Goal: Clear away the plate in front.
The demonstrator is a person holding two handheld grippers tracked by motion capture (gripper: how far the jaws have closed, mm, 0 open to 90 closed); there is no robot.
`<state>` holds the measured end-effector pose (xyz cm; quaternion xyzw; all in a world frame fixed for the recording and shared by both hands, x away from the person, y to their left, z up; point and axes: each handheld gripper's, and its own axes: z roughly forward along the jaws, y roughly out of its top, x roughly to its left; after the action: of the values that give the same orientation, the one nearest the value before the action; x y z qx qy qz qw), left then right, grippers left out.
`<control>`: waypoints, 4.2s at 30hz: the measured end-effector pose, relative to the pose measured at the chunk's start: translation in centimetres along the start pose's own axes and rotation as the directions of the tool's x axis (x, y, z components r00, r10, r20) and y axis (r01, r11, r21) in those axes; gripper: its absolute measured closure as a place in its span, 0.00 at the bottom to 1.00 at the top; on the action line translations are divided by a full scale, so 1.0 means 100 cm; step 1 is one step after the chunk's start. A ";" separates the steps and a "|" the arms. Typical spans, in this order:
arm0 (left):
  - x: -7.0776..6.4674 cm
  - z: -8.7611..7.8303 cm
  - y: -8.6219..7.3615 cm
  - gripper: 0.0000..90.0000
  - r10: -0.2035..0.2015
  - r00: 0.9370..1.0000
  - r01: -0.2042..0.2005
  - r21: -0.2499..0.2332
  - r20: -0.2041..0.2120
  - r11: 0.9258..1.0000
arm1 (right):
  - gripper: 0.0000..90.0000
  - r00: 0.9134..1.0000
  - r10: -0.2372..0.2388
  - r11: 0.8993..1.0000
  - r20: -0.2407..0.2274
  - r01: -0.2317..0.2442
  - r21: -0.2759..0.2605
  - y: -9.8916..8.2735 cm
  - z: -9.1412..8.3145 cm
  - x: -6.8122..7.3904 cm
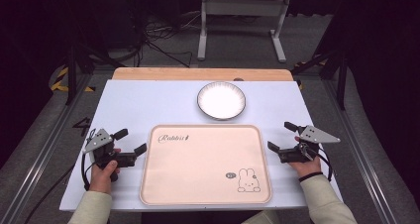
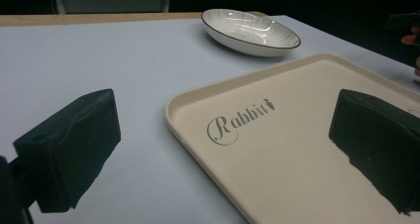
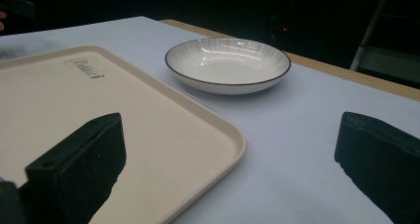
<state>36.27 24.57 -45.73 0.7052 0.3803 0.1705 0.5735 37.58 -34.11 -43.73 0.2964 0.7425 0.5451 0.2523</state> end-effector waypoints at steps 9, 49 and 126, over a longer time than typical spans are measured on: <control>-0.014 0.014 0.014 0.01 0.039 0.997 -0.034 0.077 -0.065 0.996 | 0.01 1.000 0.024 0.999 0.013 -0.024 0.021 -0.003 0.002 -0.004; -0.024 0.089 0.083 0.01 -0.017 0.997 0.011 0.096 0.070 0.995 | 0.00 0.998 0.068 0.995 0.002 -0.068 0.075 -0.007 0.012 -0.006; -0.021 0.242 0.113 0.42 -0.297 0.928 0.354 0.282 -0.225 0.892 | 0.00 0.993 0.093 0.994 -0.068 -0.088 0.072 -0.007 0.013 -0.003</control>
<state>55.09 6.03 -41.58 0.6964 0.5650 0.0698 0.4369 38.54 -33.61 -44.76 0.3185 0.7551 0.5404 0.1905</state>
